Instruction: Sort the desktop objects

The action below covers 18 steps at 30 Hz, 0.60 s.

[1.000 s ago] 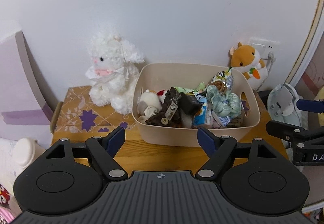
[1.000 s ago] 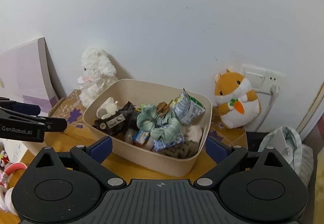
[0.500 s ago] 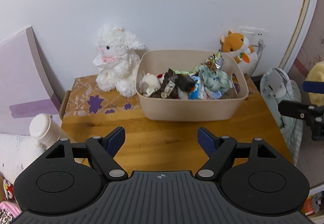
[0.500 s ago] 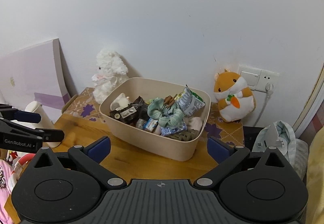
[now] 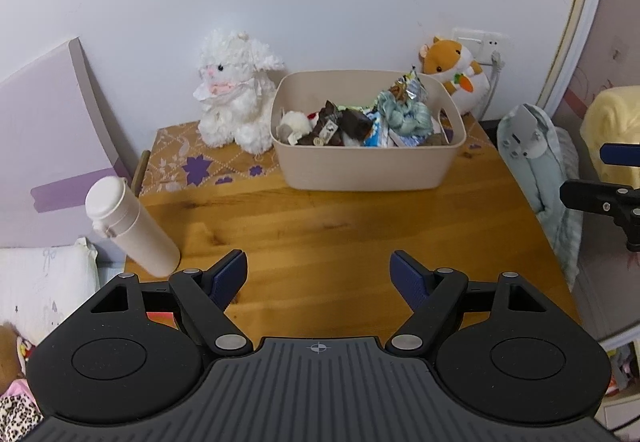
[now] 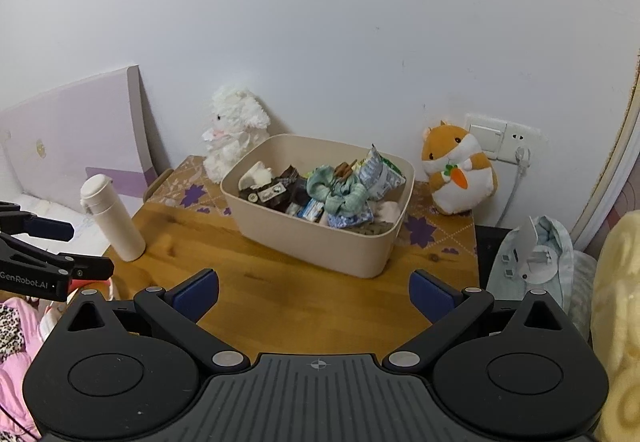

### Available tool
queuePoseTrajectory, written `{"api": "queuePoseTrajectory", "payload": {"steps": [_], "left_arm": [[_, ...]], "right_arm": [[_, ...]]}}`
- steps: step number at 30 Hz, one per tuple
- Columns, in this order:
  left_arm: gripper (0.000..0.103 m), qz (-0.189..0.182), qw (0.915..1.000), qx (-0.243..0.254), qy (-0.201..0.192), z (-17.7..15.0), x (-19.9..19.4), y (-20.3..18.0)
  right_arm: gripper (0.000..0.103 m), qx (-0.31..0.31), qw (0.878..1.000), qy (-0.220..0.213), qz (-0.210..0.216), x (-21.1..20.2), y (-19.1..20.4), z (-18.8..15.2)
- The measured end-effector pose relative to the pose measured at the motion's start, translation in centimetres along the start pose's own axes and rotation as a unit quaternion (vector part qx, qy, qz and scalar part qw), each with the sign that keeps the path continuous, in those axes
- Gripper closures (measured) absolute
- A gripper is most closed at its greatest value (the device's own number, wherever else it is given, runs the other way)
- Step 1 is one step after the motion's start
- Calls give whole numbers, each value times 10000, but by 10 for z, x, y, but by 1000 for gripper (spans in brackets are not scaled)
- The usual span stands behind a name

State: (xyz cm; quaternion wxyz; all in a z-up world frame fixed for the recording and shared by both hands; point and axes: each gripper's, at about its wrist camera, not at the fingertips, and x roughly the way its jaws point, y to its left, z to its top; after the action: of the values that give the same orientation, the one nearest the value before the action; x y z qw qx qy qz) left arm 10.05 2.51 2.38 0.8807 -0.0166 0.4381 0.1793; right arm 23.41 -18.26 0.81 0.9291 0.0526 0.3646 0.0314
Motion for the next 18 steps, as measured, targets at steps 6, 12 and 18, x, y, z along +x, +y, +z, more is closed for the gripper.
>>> {"api": "queuePoseTrajectory", "payload": {"steps": [6,12,18], "left_arm": [[23,-39,9999,131,-21,-10,-21,0],[23,-65,9999,76,119,-21,-33,4],[23,-169,9995,46,250,-29,-38,1]], "right_arm": [[0,-116,9999,101,31,-18,3,-9],[0,-88,9998,160,-32,-35,0,-17],[0,221,9993,269,-106,-47,-10,-29]]}}
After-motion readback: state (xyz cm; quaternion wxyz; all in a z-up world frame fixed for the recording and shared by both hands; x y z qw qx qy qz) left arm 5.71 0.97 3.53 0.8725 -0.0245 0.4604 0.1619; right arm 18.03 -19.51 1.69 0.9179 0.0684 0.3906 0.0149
